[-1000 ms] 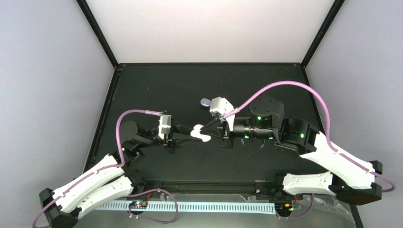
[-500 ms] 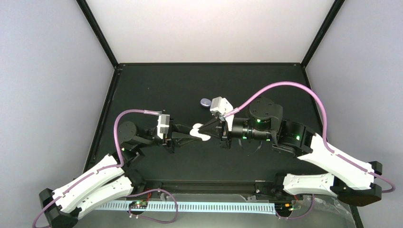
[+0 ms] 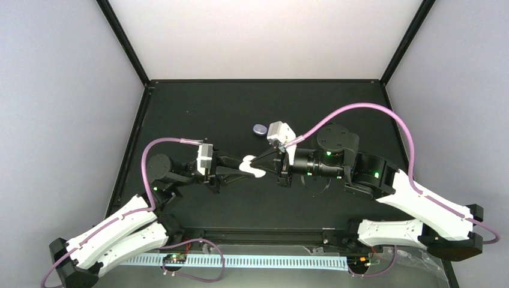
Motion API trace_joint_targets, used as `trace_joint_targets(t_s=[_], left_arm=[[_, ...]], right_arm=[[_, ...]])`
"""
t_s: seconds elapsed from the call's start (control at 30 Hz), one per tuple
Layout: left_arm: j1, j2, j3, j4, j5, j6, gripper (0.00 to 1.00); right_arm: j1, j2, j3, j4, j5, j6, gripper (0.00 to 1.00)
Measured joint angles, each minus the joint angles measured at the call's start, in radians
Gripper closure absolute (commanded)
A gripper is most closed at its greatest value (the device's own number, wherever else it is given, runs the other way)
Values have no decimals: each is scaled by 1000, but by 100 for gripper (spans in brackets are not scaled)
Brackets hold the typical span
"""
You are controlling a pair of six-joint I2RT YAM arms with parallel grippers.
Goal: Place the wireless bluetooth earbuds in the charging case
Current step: Adjust the earbud with the charging case.
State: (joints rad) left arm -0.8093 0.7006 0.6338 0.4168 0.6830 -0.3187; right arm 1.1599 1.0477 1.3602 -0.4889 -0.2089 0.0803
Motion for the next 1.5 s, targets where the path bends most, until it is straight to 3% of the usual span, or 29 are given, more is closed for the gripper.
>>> trace_joint_targets(t_s=[1.3,1.5], left_arm=[[0,0,0,-10,18,-8,98],[1,-1,0,-14,19,-7,98]], right_arm=[[-5,74,63,-72,-94,-22,99],[-4,85,85,-95,-111,-29,77]])
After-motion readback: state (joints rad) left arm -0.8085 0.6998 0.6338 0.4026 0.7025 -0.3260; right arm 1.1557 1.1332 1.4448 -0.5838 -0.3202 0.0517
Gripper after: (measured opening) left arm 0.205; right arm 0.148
